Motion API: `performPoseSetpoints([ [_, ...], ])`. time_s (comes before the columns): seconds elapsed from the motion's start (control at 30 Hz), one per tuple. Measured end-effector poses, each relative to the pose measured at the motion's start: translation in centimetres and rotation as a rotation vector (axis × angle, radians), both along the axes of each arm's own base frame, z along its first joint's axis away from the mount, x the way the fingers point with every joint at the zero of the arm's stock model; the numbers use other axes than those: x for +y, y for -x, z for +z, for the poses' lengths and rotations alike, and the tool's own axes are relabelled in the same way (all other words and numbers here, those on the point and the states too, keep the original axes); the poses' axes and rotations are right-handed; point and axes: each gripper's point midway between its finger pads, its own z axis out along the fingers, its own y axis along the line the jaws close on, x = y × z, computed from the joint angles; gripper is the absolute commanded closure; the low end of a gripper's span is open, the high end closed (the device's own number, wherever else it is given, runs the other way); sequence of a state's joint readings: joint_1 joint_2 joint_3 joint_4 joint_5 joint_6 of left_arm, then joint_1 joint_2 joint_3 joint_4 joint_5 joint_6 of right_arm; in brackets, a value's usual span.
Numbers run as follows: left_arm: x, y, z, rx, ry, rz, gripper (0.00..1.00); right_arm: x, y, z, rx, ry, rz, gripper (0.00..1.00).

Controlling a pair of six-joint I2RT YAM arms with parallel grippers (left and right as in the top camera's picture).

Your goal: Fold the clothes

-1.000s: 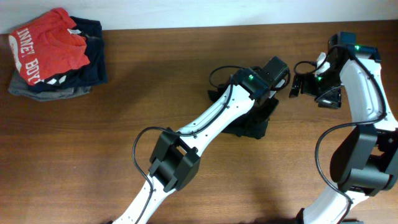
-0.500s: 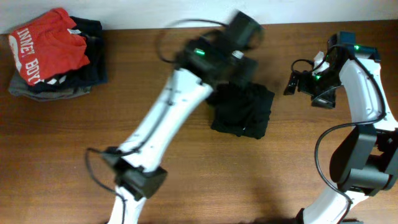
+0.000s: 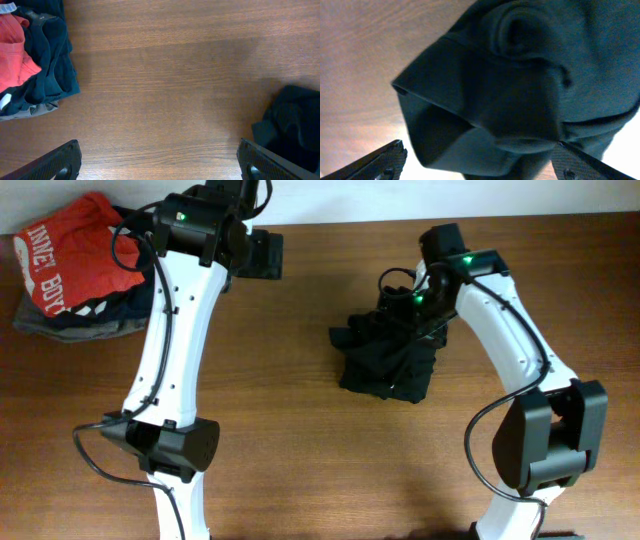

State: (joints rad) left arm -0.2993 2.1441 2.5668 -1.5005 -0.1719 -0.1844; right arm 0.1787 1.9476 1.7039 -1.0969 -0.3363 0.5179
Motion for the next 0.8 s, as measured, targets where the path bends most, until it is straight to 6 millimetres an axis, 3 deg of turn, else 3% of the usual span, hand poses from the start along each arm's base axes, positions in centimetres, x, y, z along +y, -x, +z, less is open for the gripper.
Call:
performPoseSetpoints([
  [0.37, -0.1, 0.1, -0.1, 0.01, 0.014, -0.004, 0.01, 3.0, 0.4, -1.1, 0.027, 0.083, -0.124, 0.0],
  [0.47, -0.1, 0.2, -0.1, 0.011, 0.013, -0.004, 0.01, 2.4, 0.7, -1.8, 0.054, 0.122, -0.158, 0.07],
  [0.63, -0.1, 0.2, -0.1, 0.013, 0.013, -0.005, 0.01, 0.7, 1.7, -2.3, 0.094, 0.209, -0.212, 0.07],
  [0.8, -0.1, 0.2, -0.1, 0.013, 0.013, -0.004, 0.01, 0.2, 1.3, -2.3, 0.079, 0.234, -0.237, 0.07],
])
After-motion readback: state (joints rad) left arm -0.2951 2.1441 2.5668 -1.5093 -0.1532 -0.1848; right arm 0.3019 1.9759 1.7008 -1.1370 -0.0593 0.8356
